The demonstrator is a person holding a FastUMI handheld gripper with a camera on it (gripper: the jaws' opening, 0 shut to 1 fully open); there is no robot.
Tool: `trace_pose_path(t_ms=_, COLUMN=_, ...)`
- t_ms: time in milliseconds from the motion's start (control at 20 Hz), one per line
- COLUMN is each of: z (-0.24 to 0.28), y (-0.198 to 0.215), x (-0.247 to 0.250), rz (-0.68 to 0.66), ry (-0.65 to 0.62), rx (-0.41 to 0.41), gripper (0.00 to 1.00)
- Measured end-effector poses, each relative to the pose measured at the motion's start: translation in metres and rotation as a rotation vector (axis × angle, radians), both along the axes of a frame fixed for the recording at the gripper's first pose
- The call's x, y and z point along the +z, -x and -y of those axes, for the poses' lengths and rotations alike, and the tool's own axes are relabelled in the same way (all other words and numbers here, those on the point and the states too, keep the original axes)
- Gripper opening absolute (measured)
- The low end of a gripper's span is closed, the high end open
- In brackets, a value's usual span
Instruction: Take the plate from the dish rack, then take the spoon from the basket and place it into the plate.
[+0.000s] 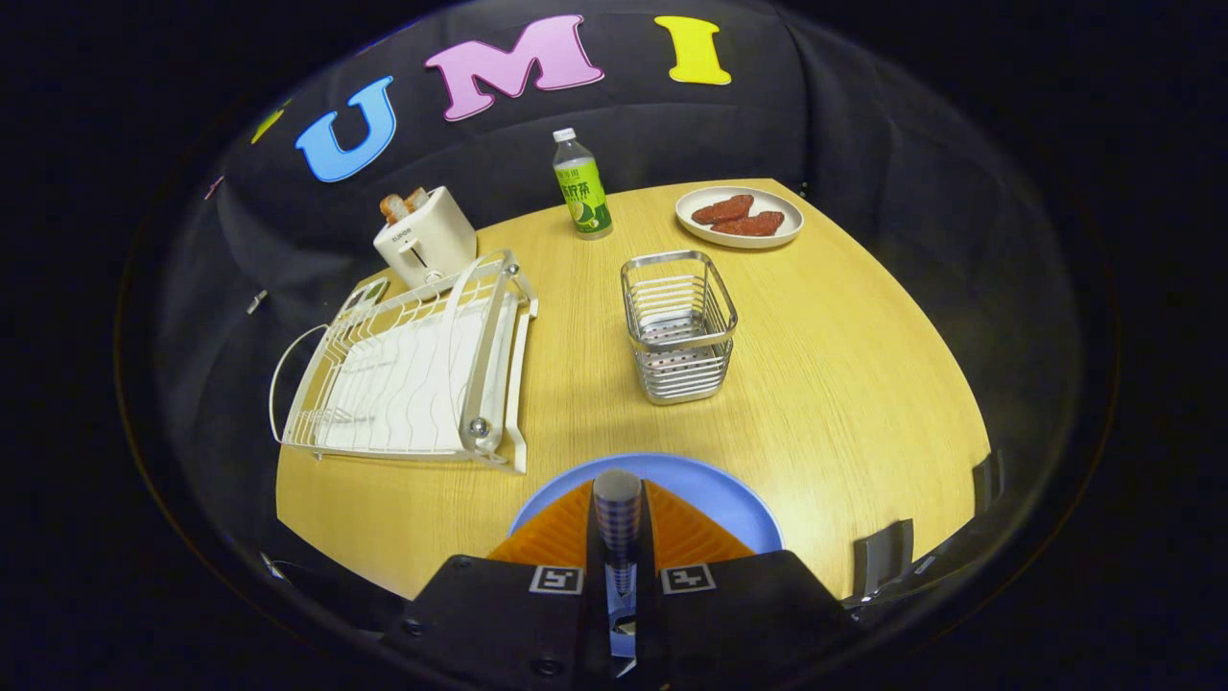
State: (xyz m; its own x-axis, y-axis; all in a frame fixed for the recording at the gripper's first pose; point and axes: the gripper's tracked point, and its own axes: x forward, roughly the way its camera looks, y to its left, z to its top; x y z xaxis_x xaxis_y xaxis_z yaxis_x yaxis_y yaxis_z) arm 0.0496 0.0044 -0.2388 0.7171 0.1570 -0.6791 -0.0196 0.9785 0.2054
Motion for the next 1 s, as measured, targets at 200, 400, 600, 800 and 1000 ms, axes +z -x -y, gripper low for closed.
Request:
trace_pose_path(t_ms=200, z=-0.007, y=-0.008, x=-0.015, rz=-0.030, ry=0.020, rx=0.002, gripper=0.15)
trace_pose_path(t_ms=400, z=-0.013, y=-0.011, x=-0.014, rz=-0.027, ry=0.026, rx=0.009, gripper=0.19)
trace_pose_path(t_ms=600, z=-0.002, y=-0.013, x=0.008, rz=0.048, ry=0.080, rx=0.020, gripper=0.80)
trace_pose_path(t_ms=800, z=0.009, y=-0.014, x=0.065, rz=0.222, ry=0.124, rx=0.024, gripper=0.99)
trace_pose_path(t_ms=1000, z=0.015, y=-0.008, x=0.154, rz=0.450, ry=0.135, rx=0.010, gripper=0.99)
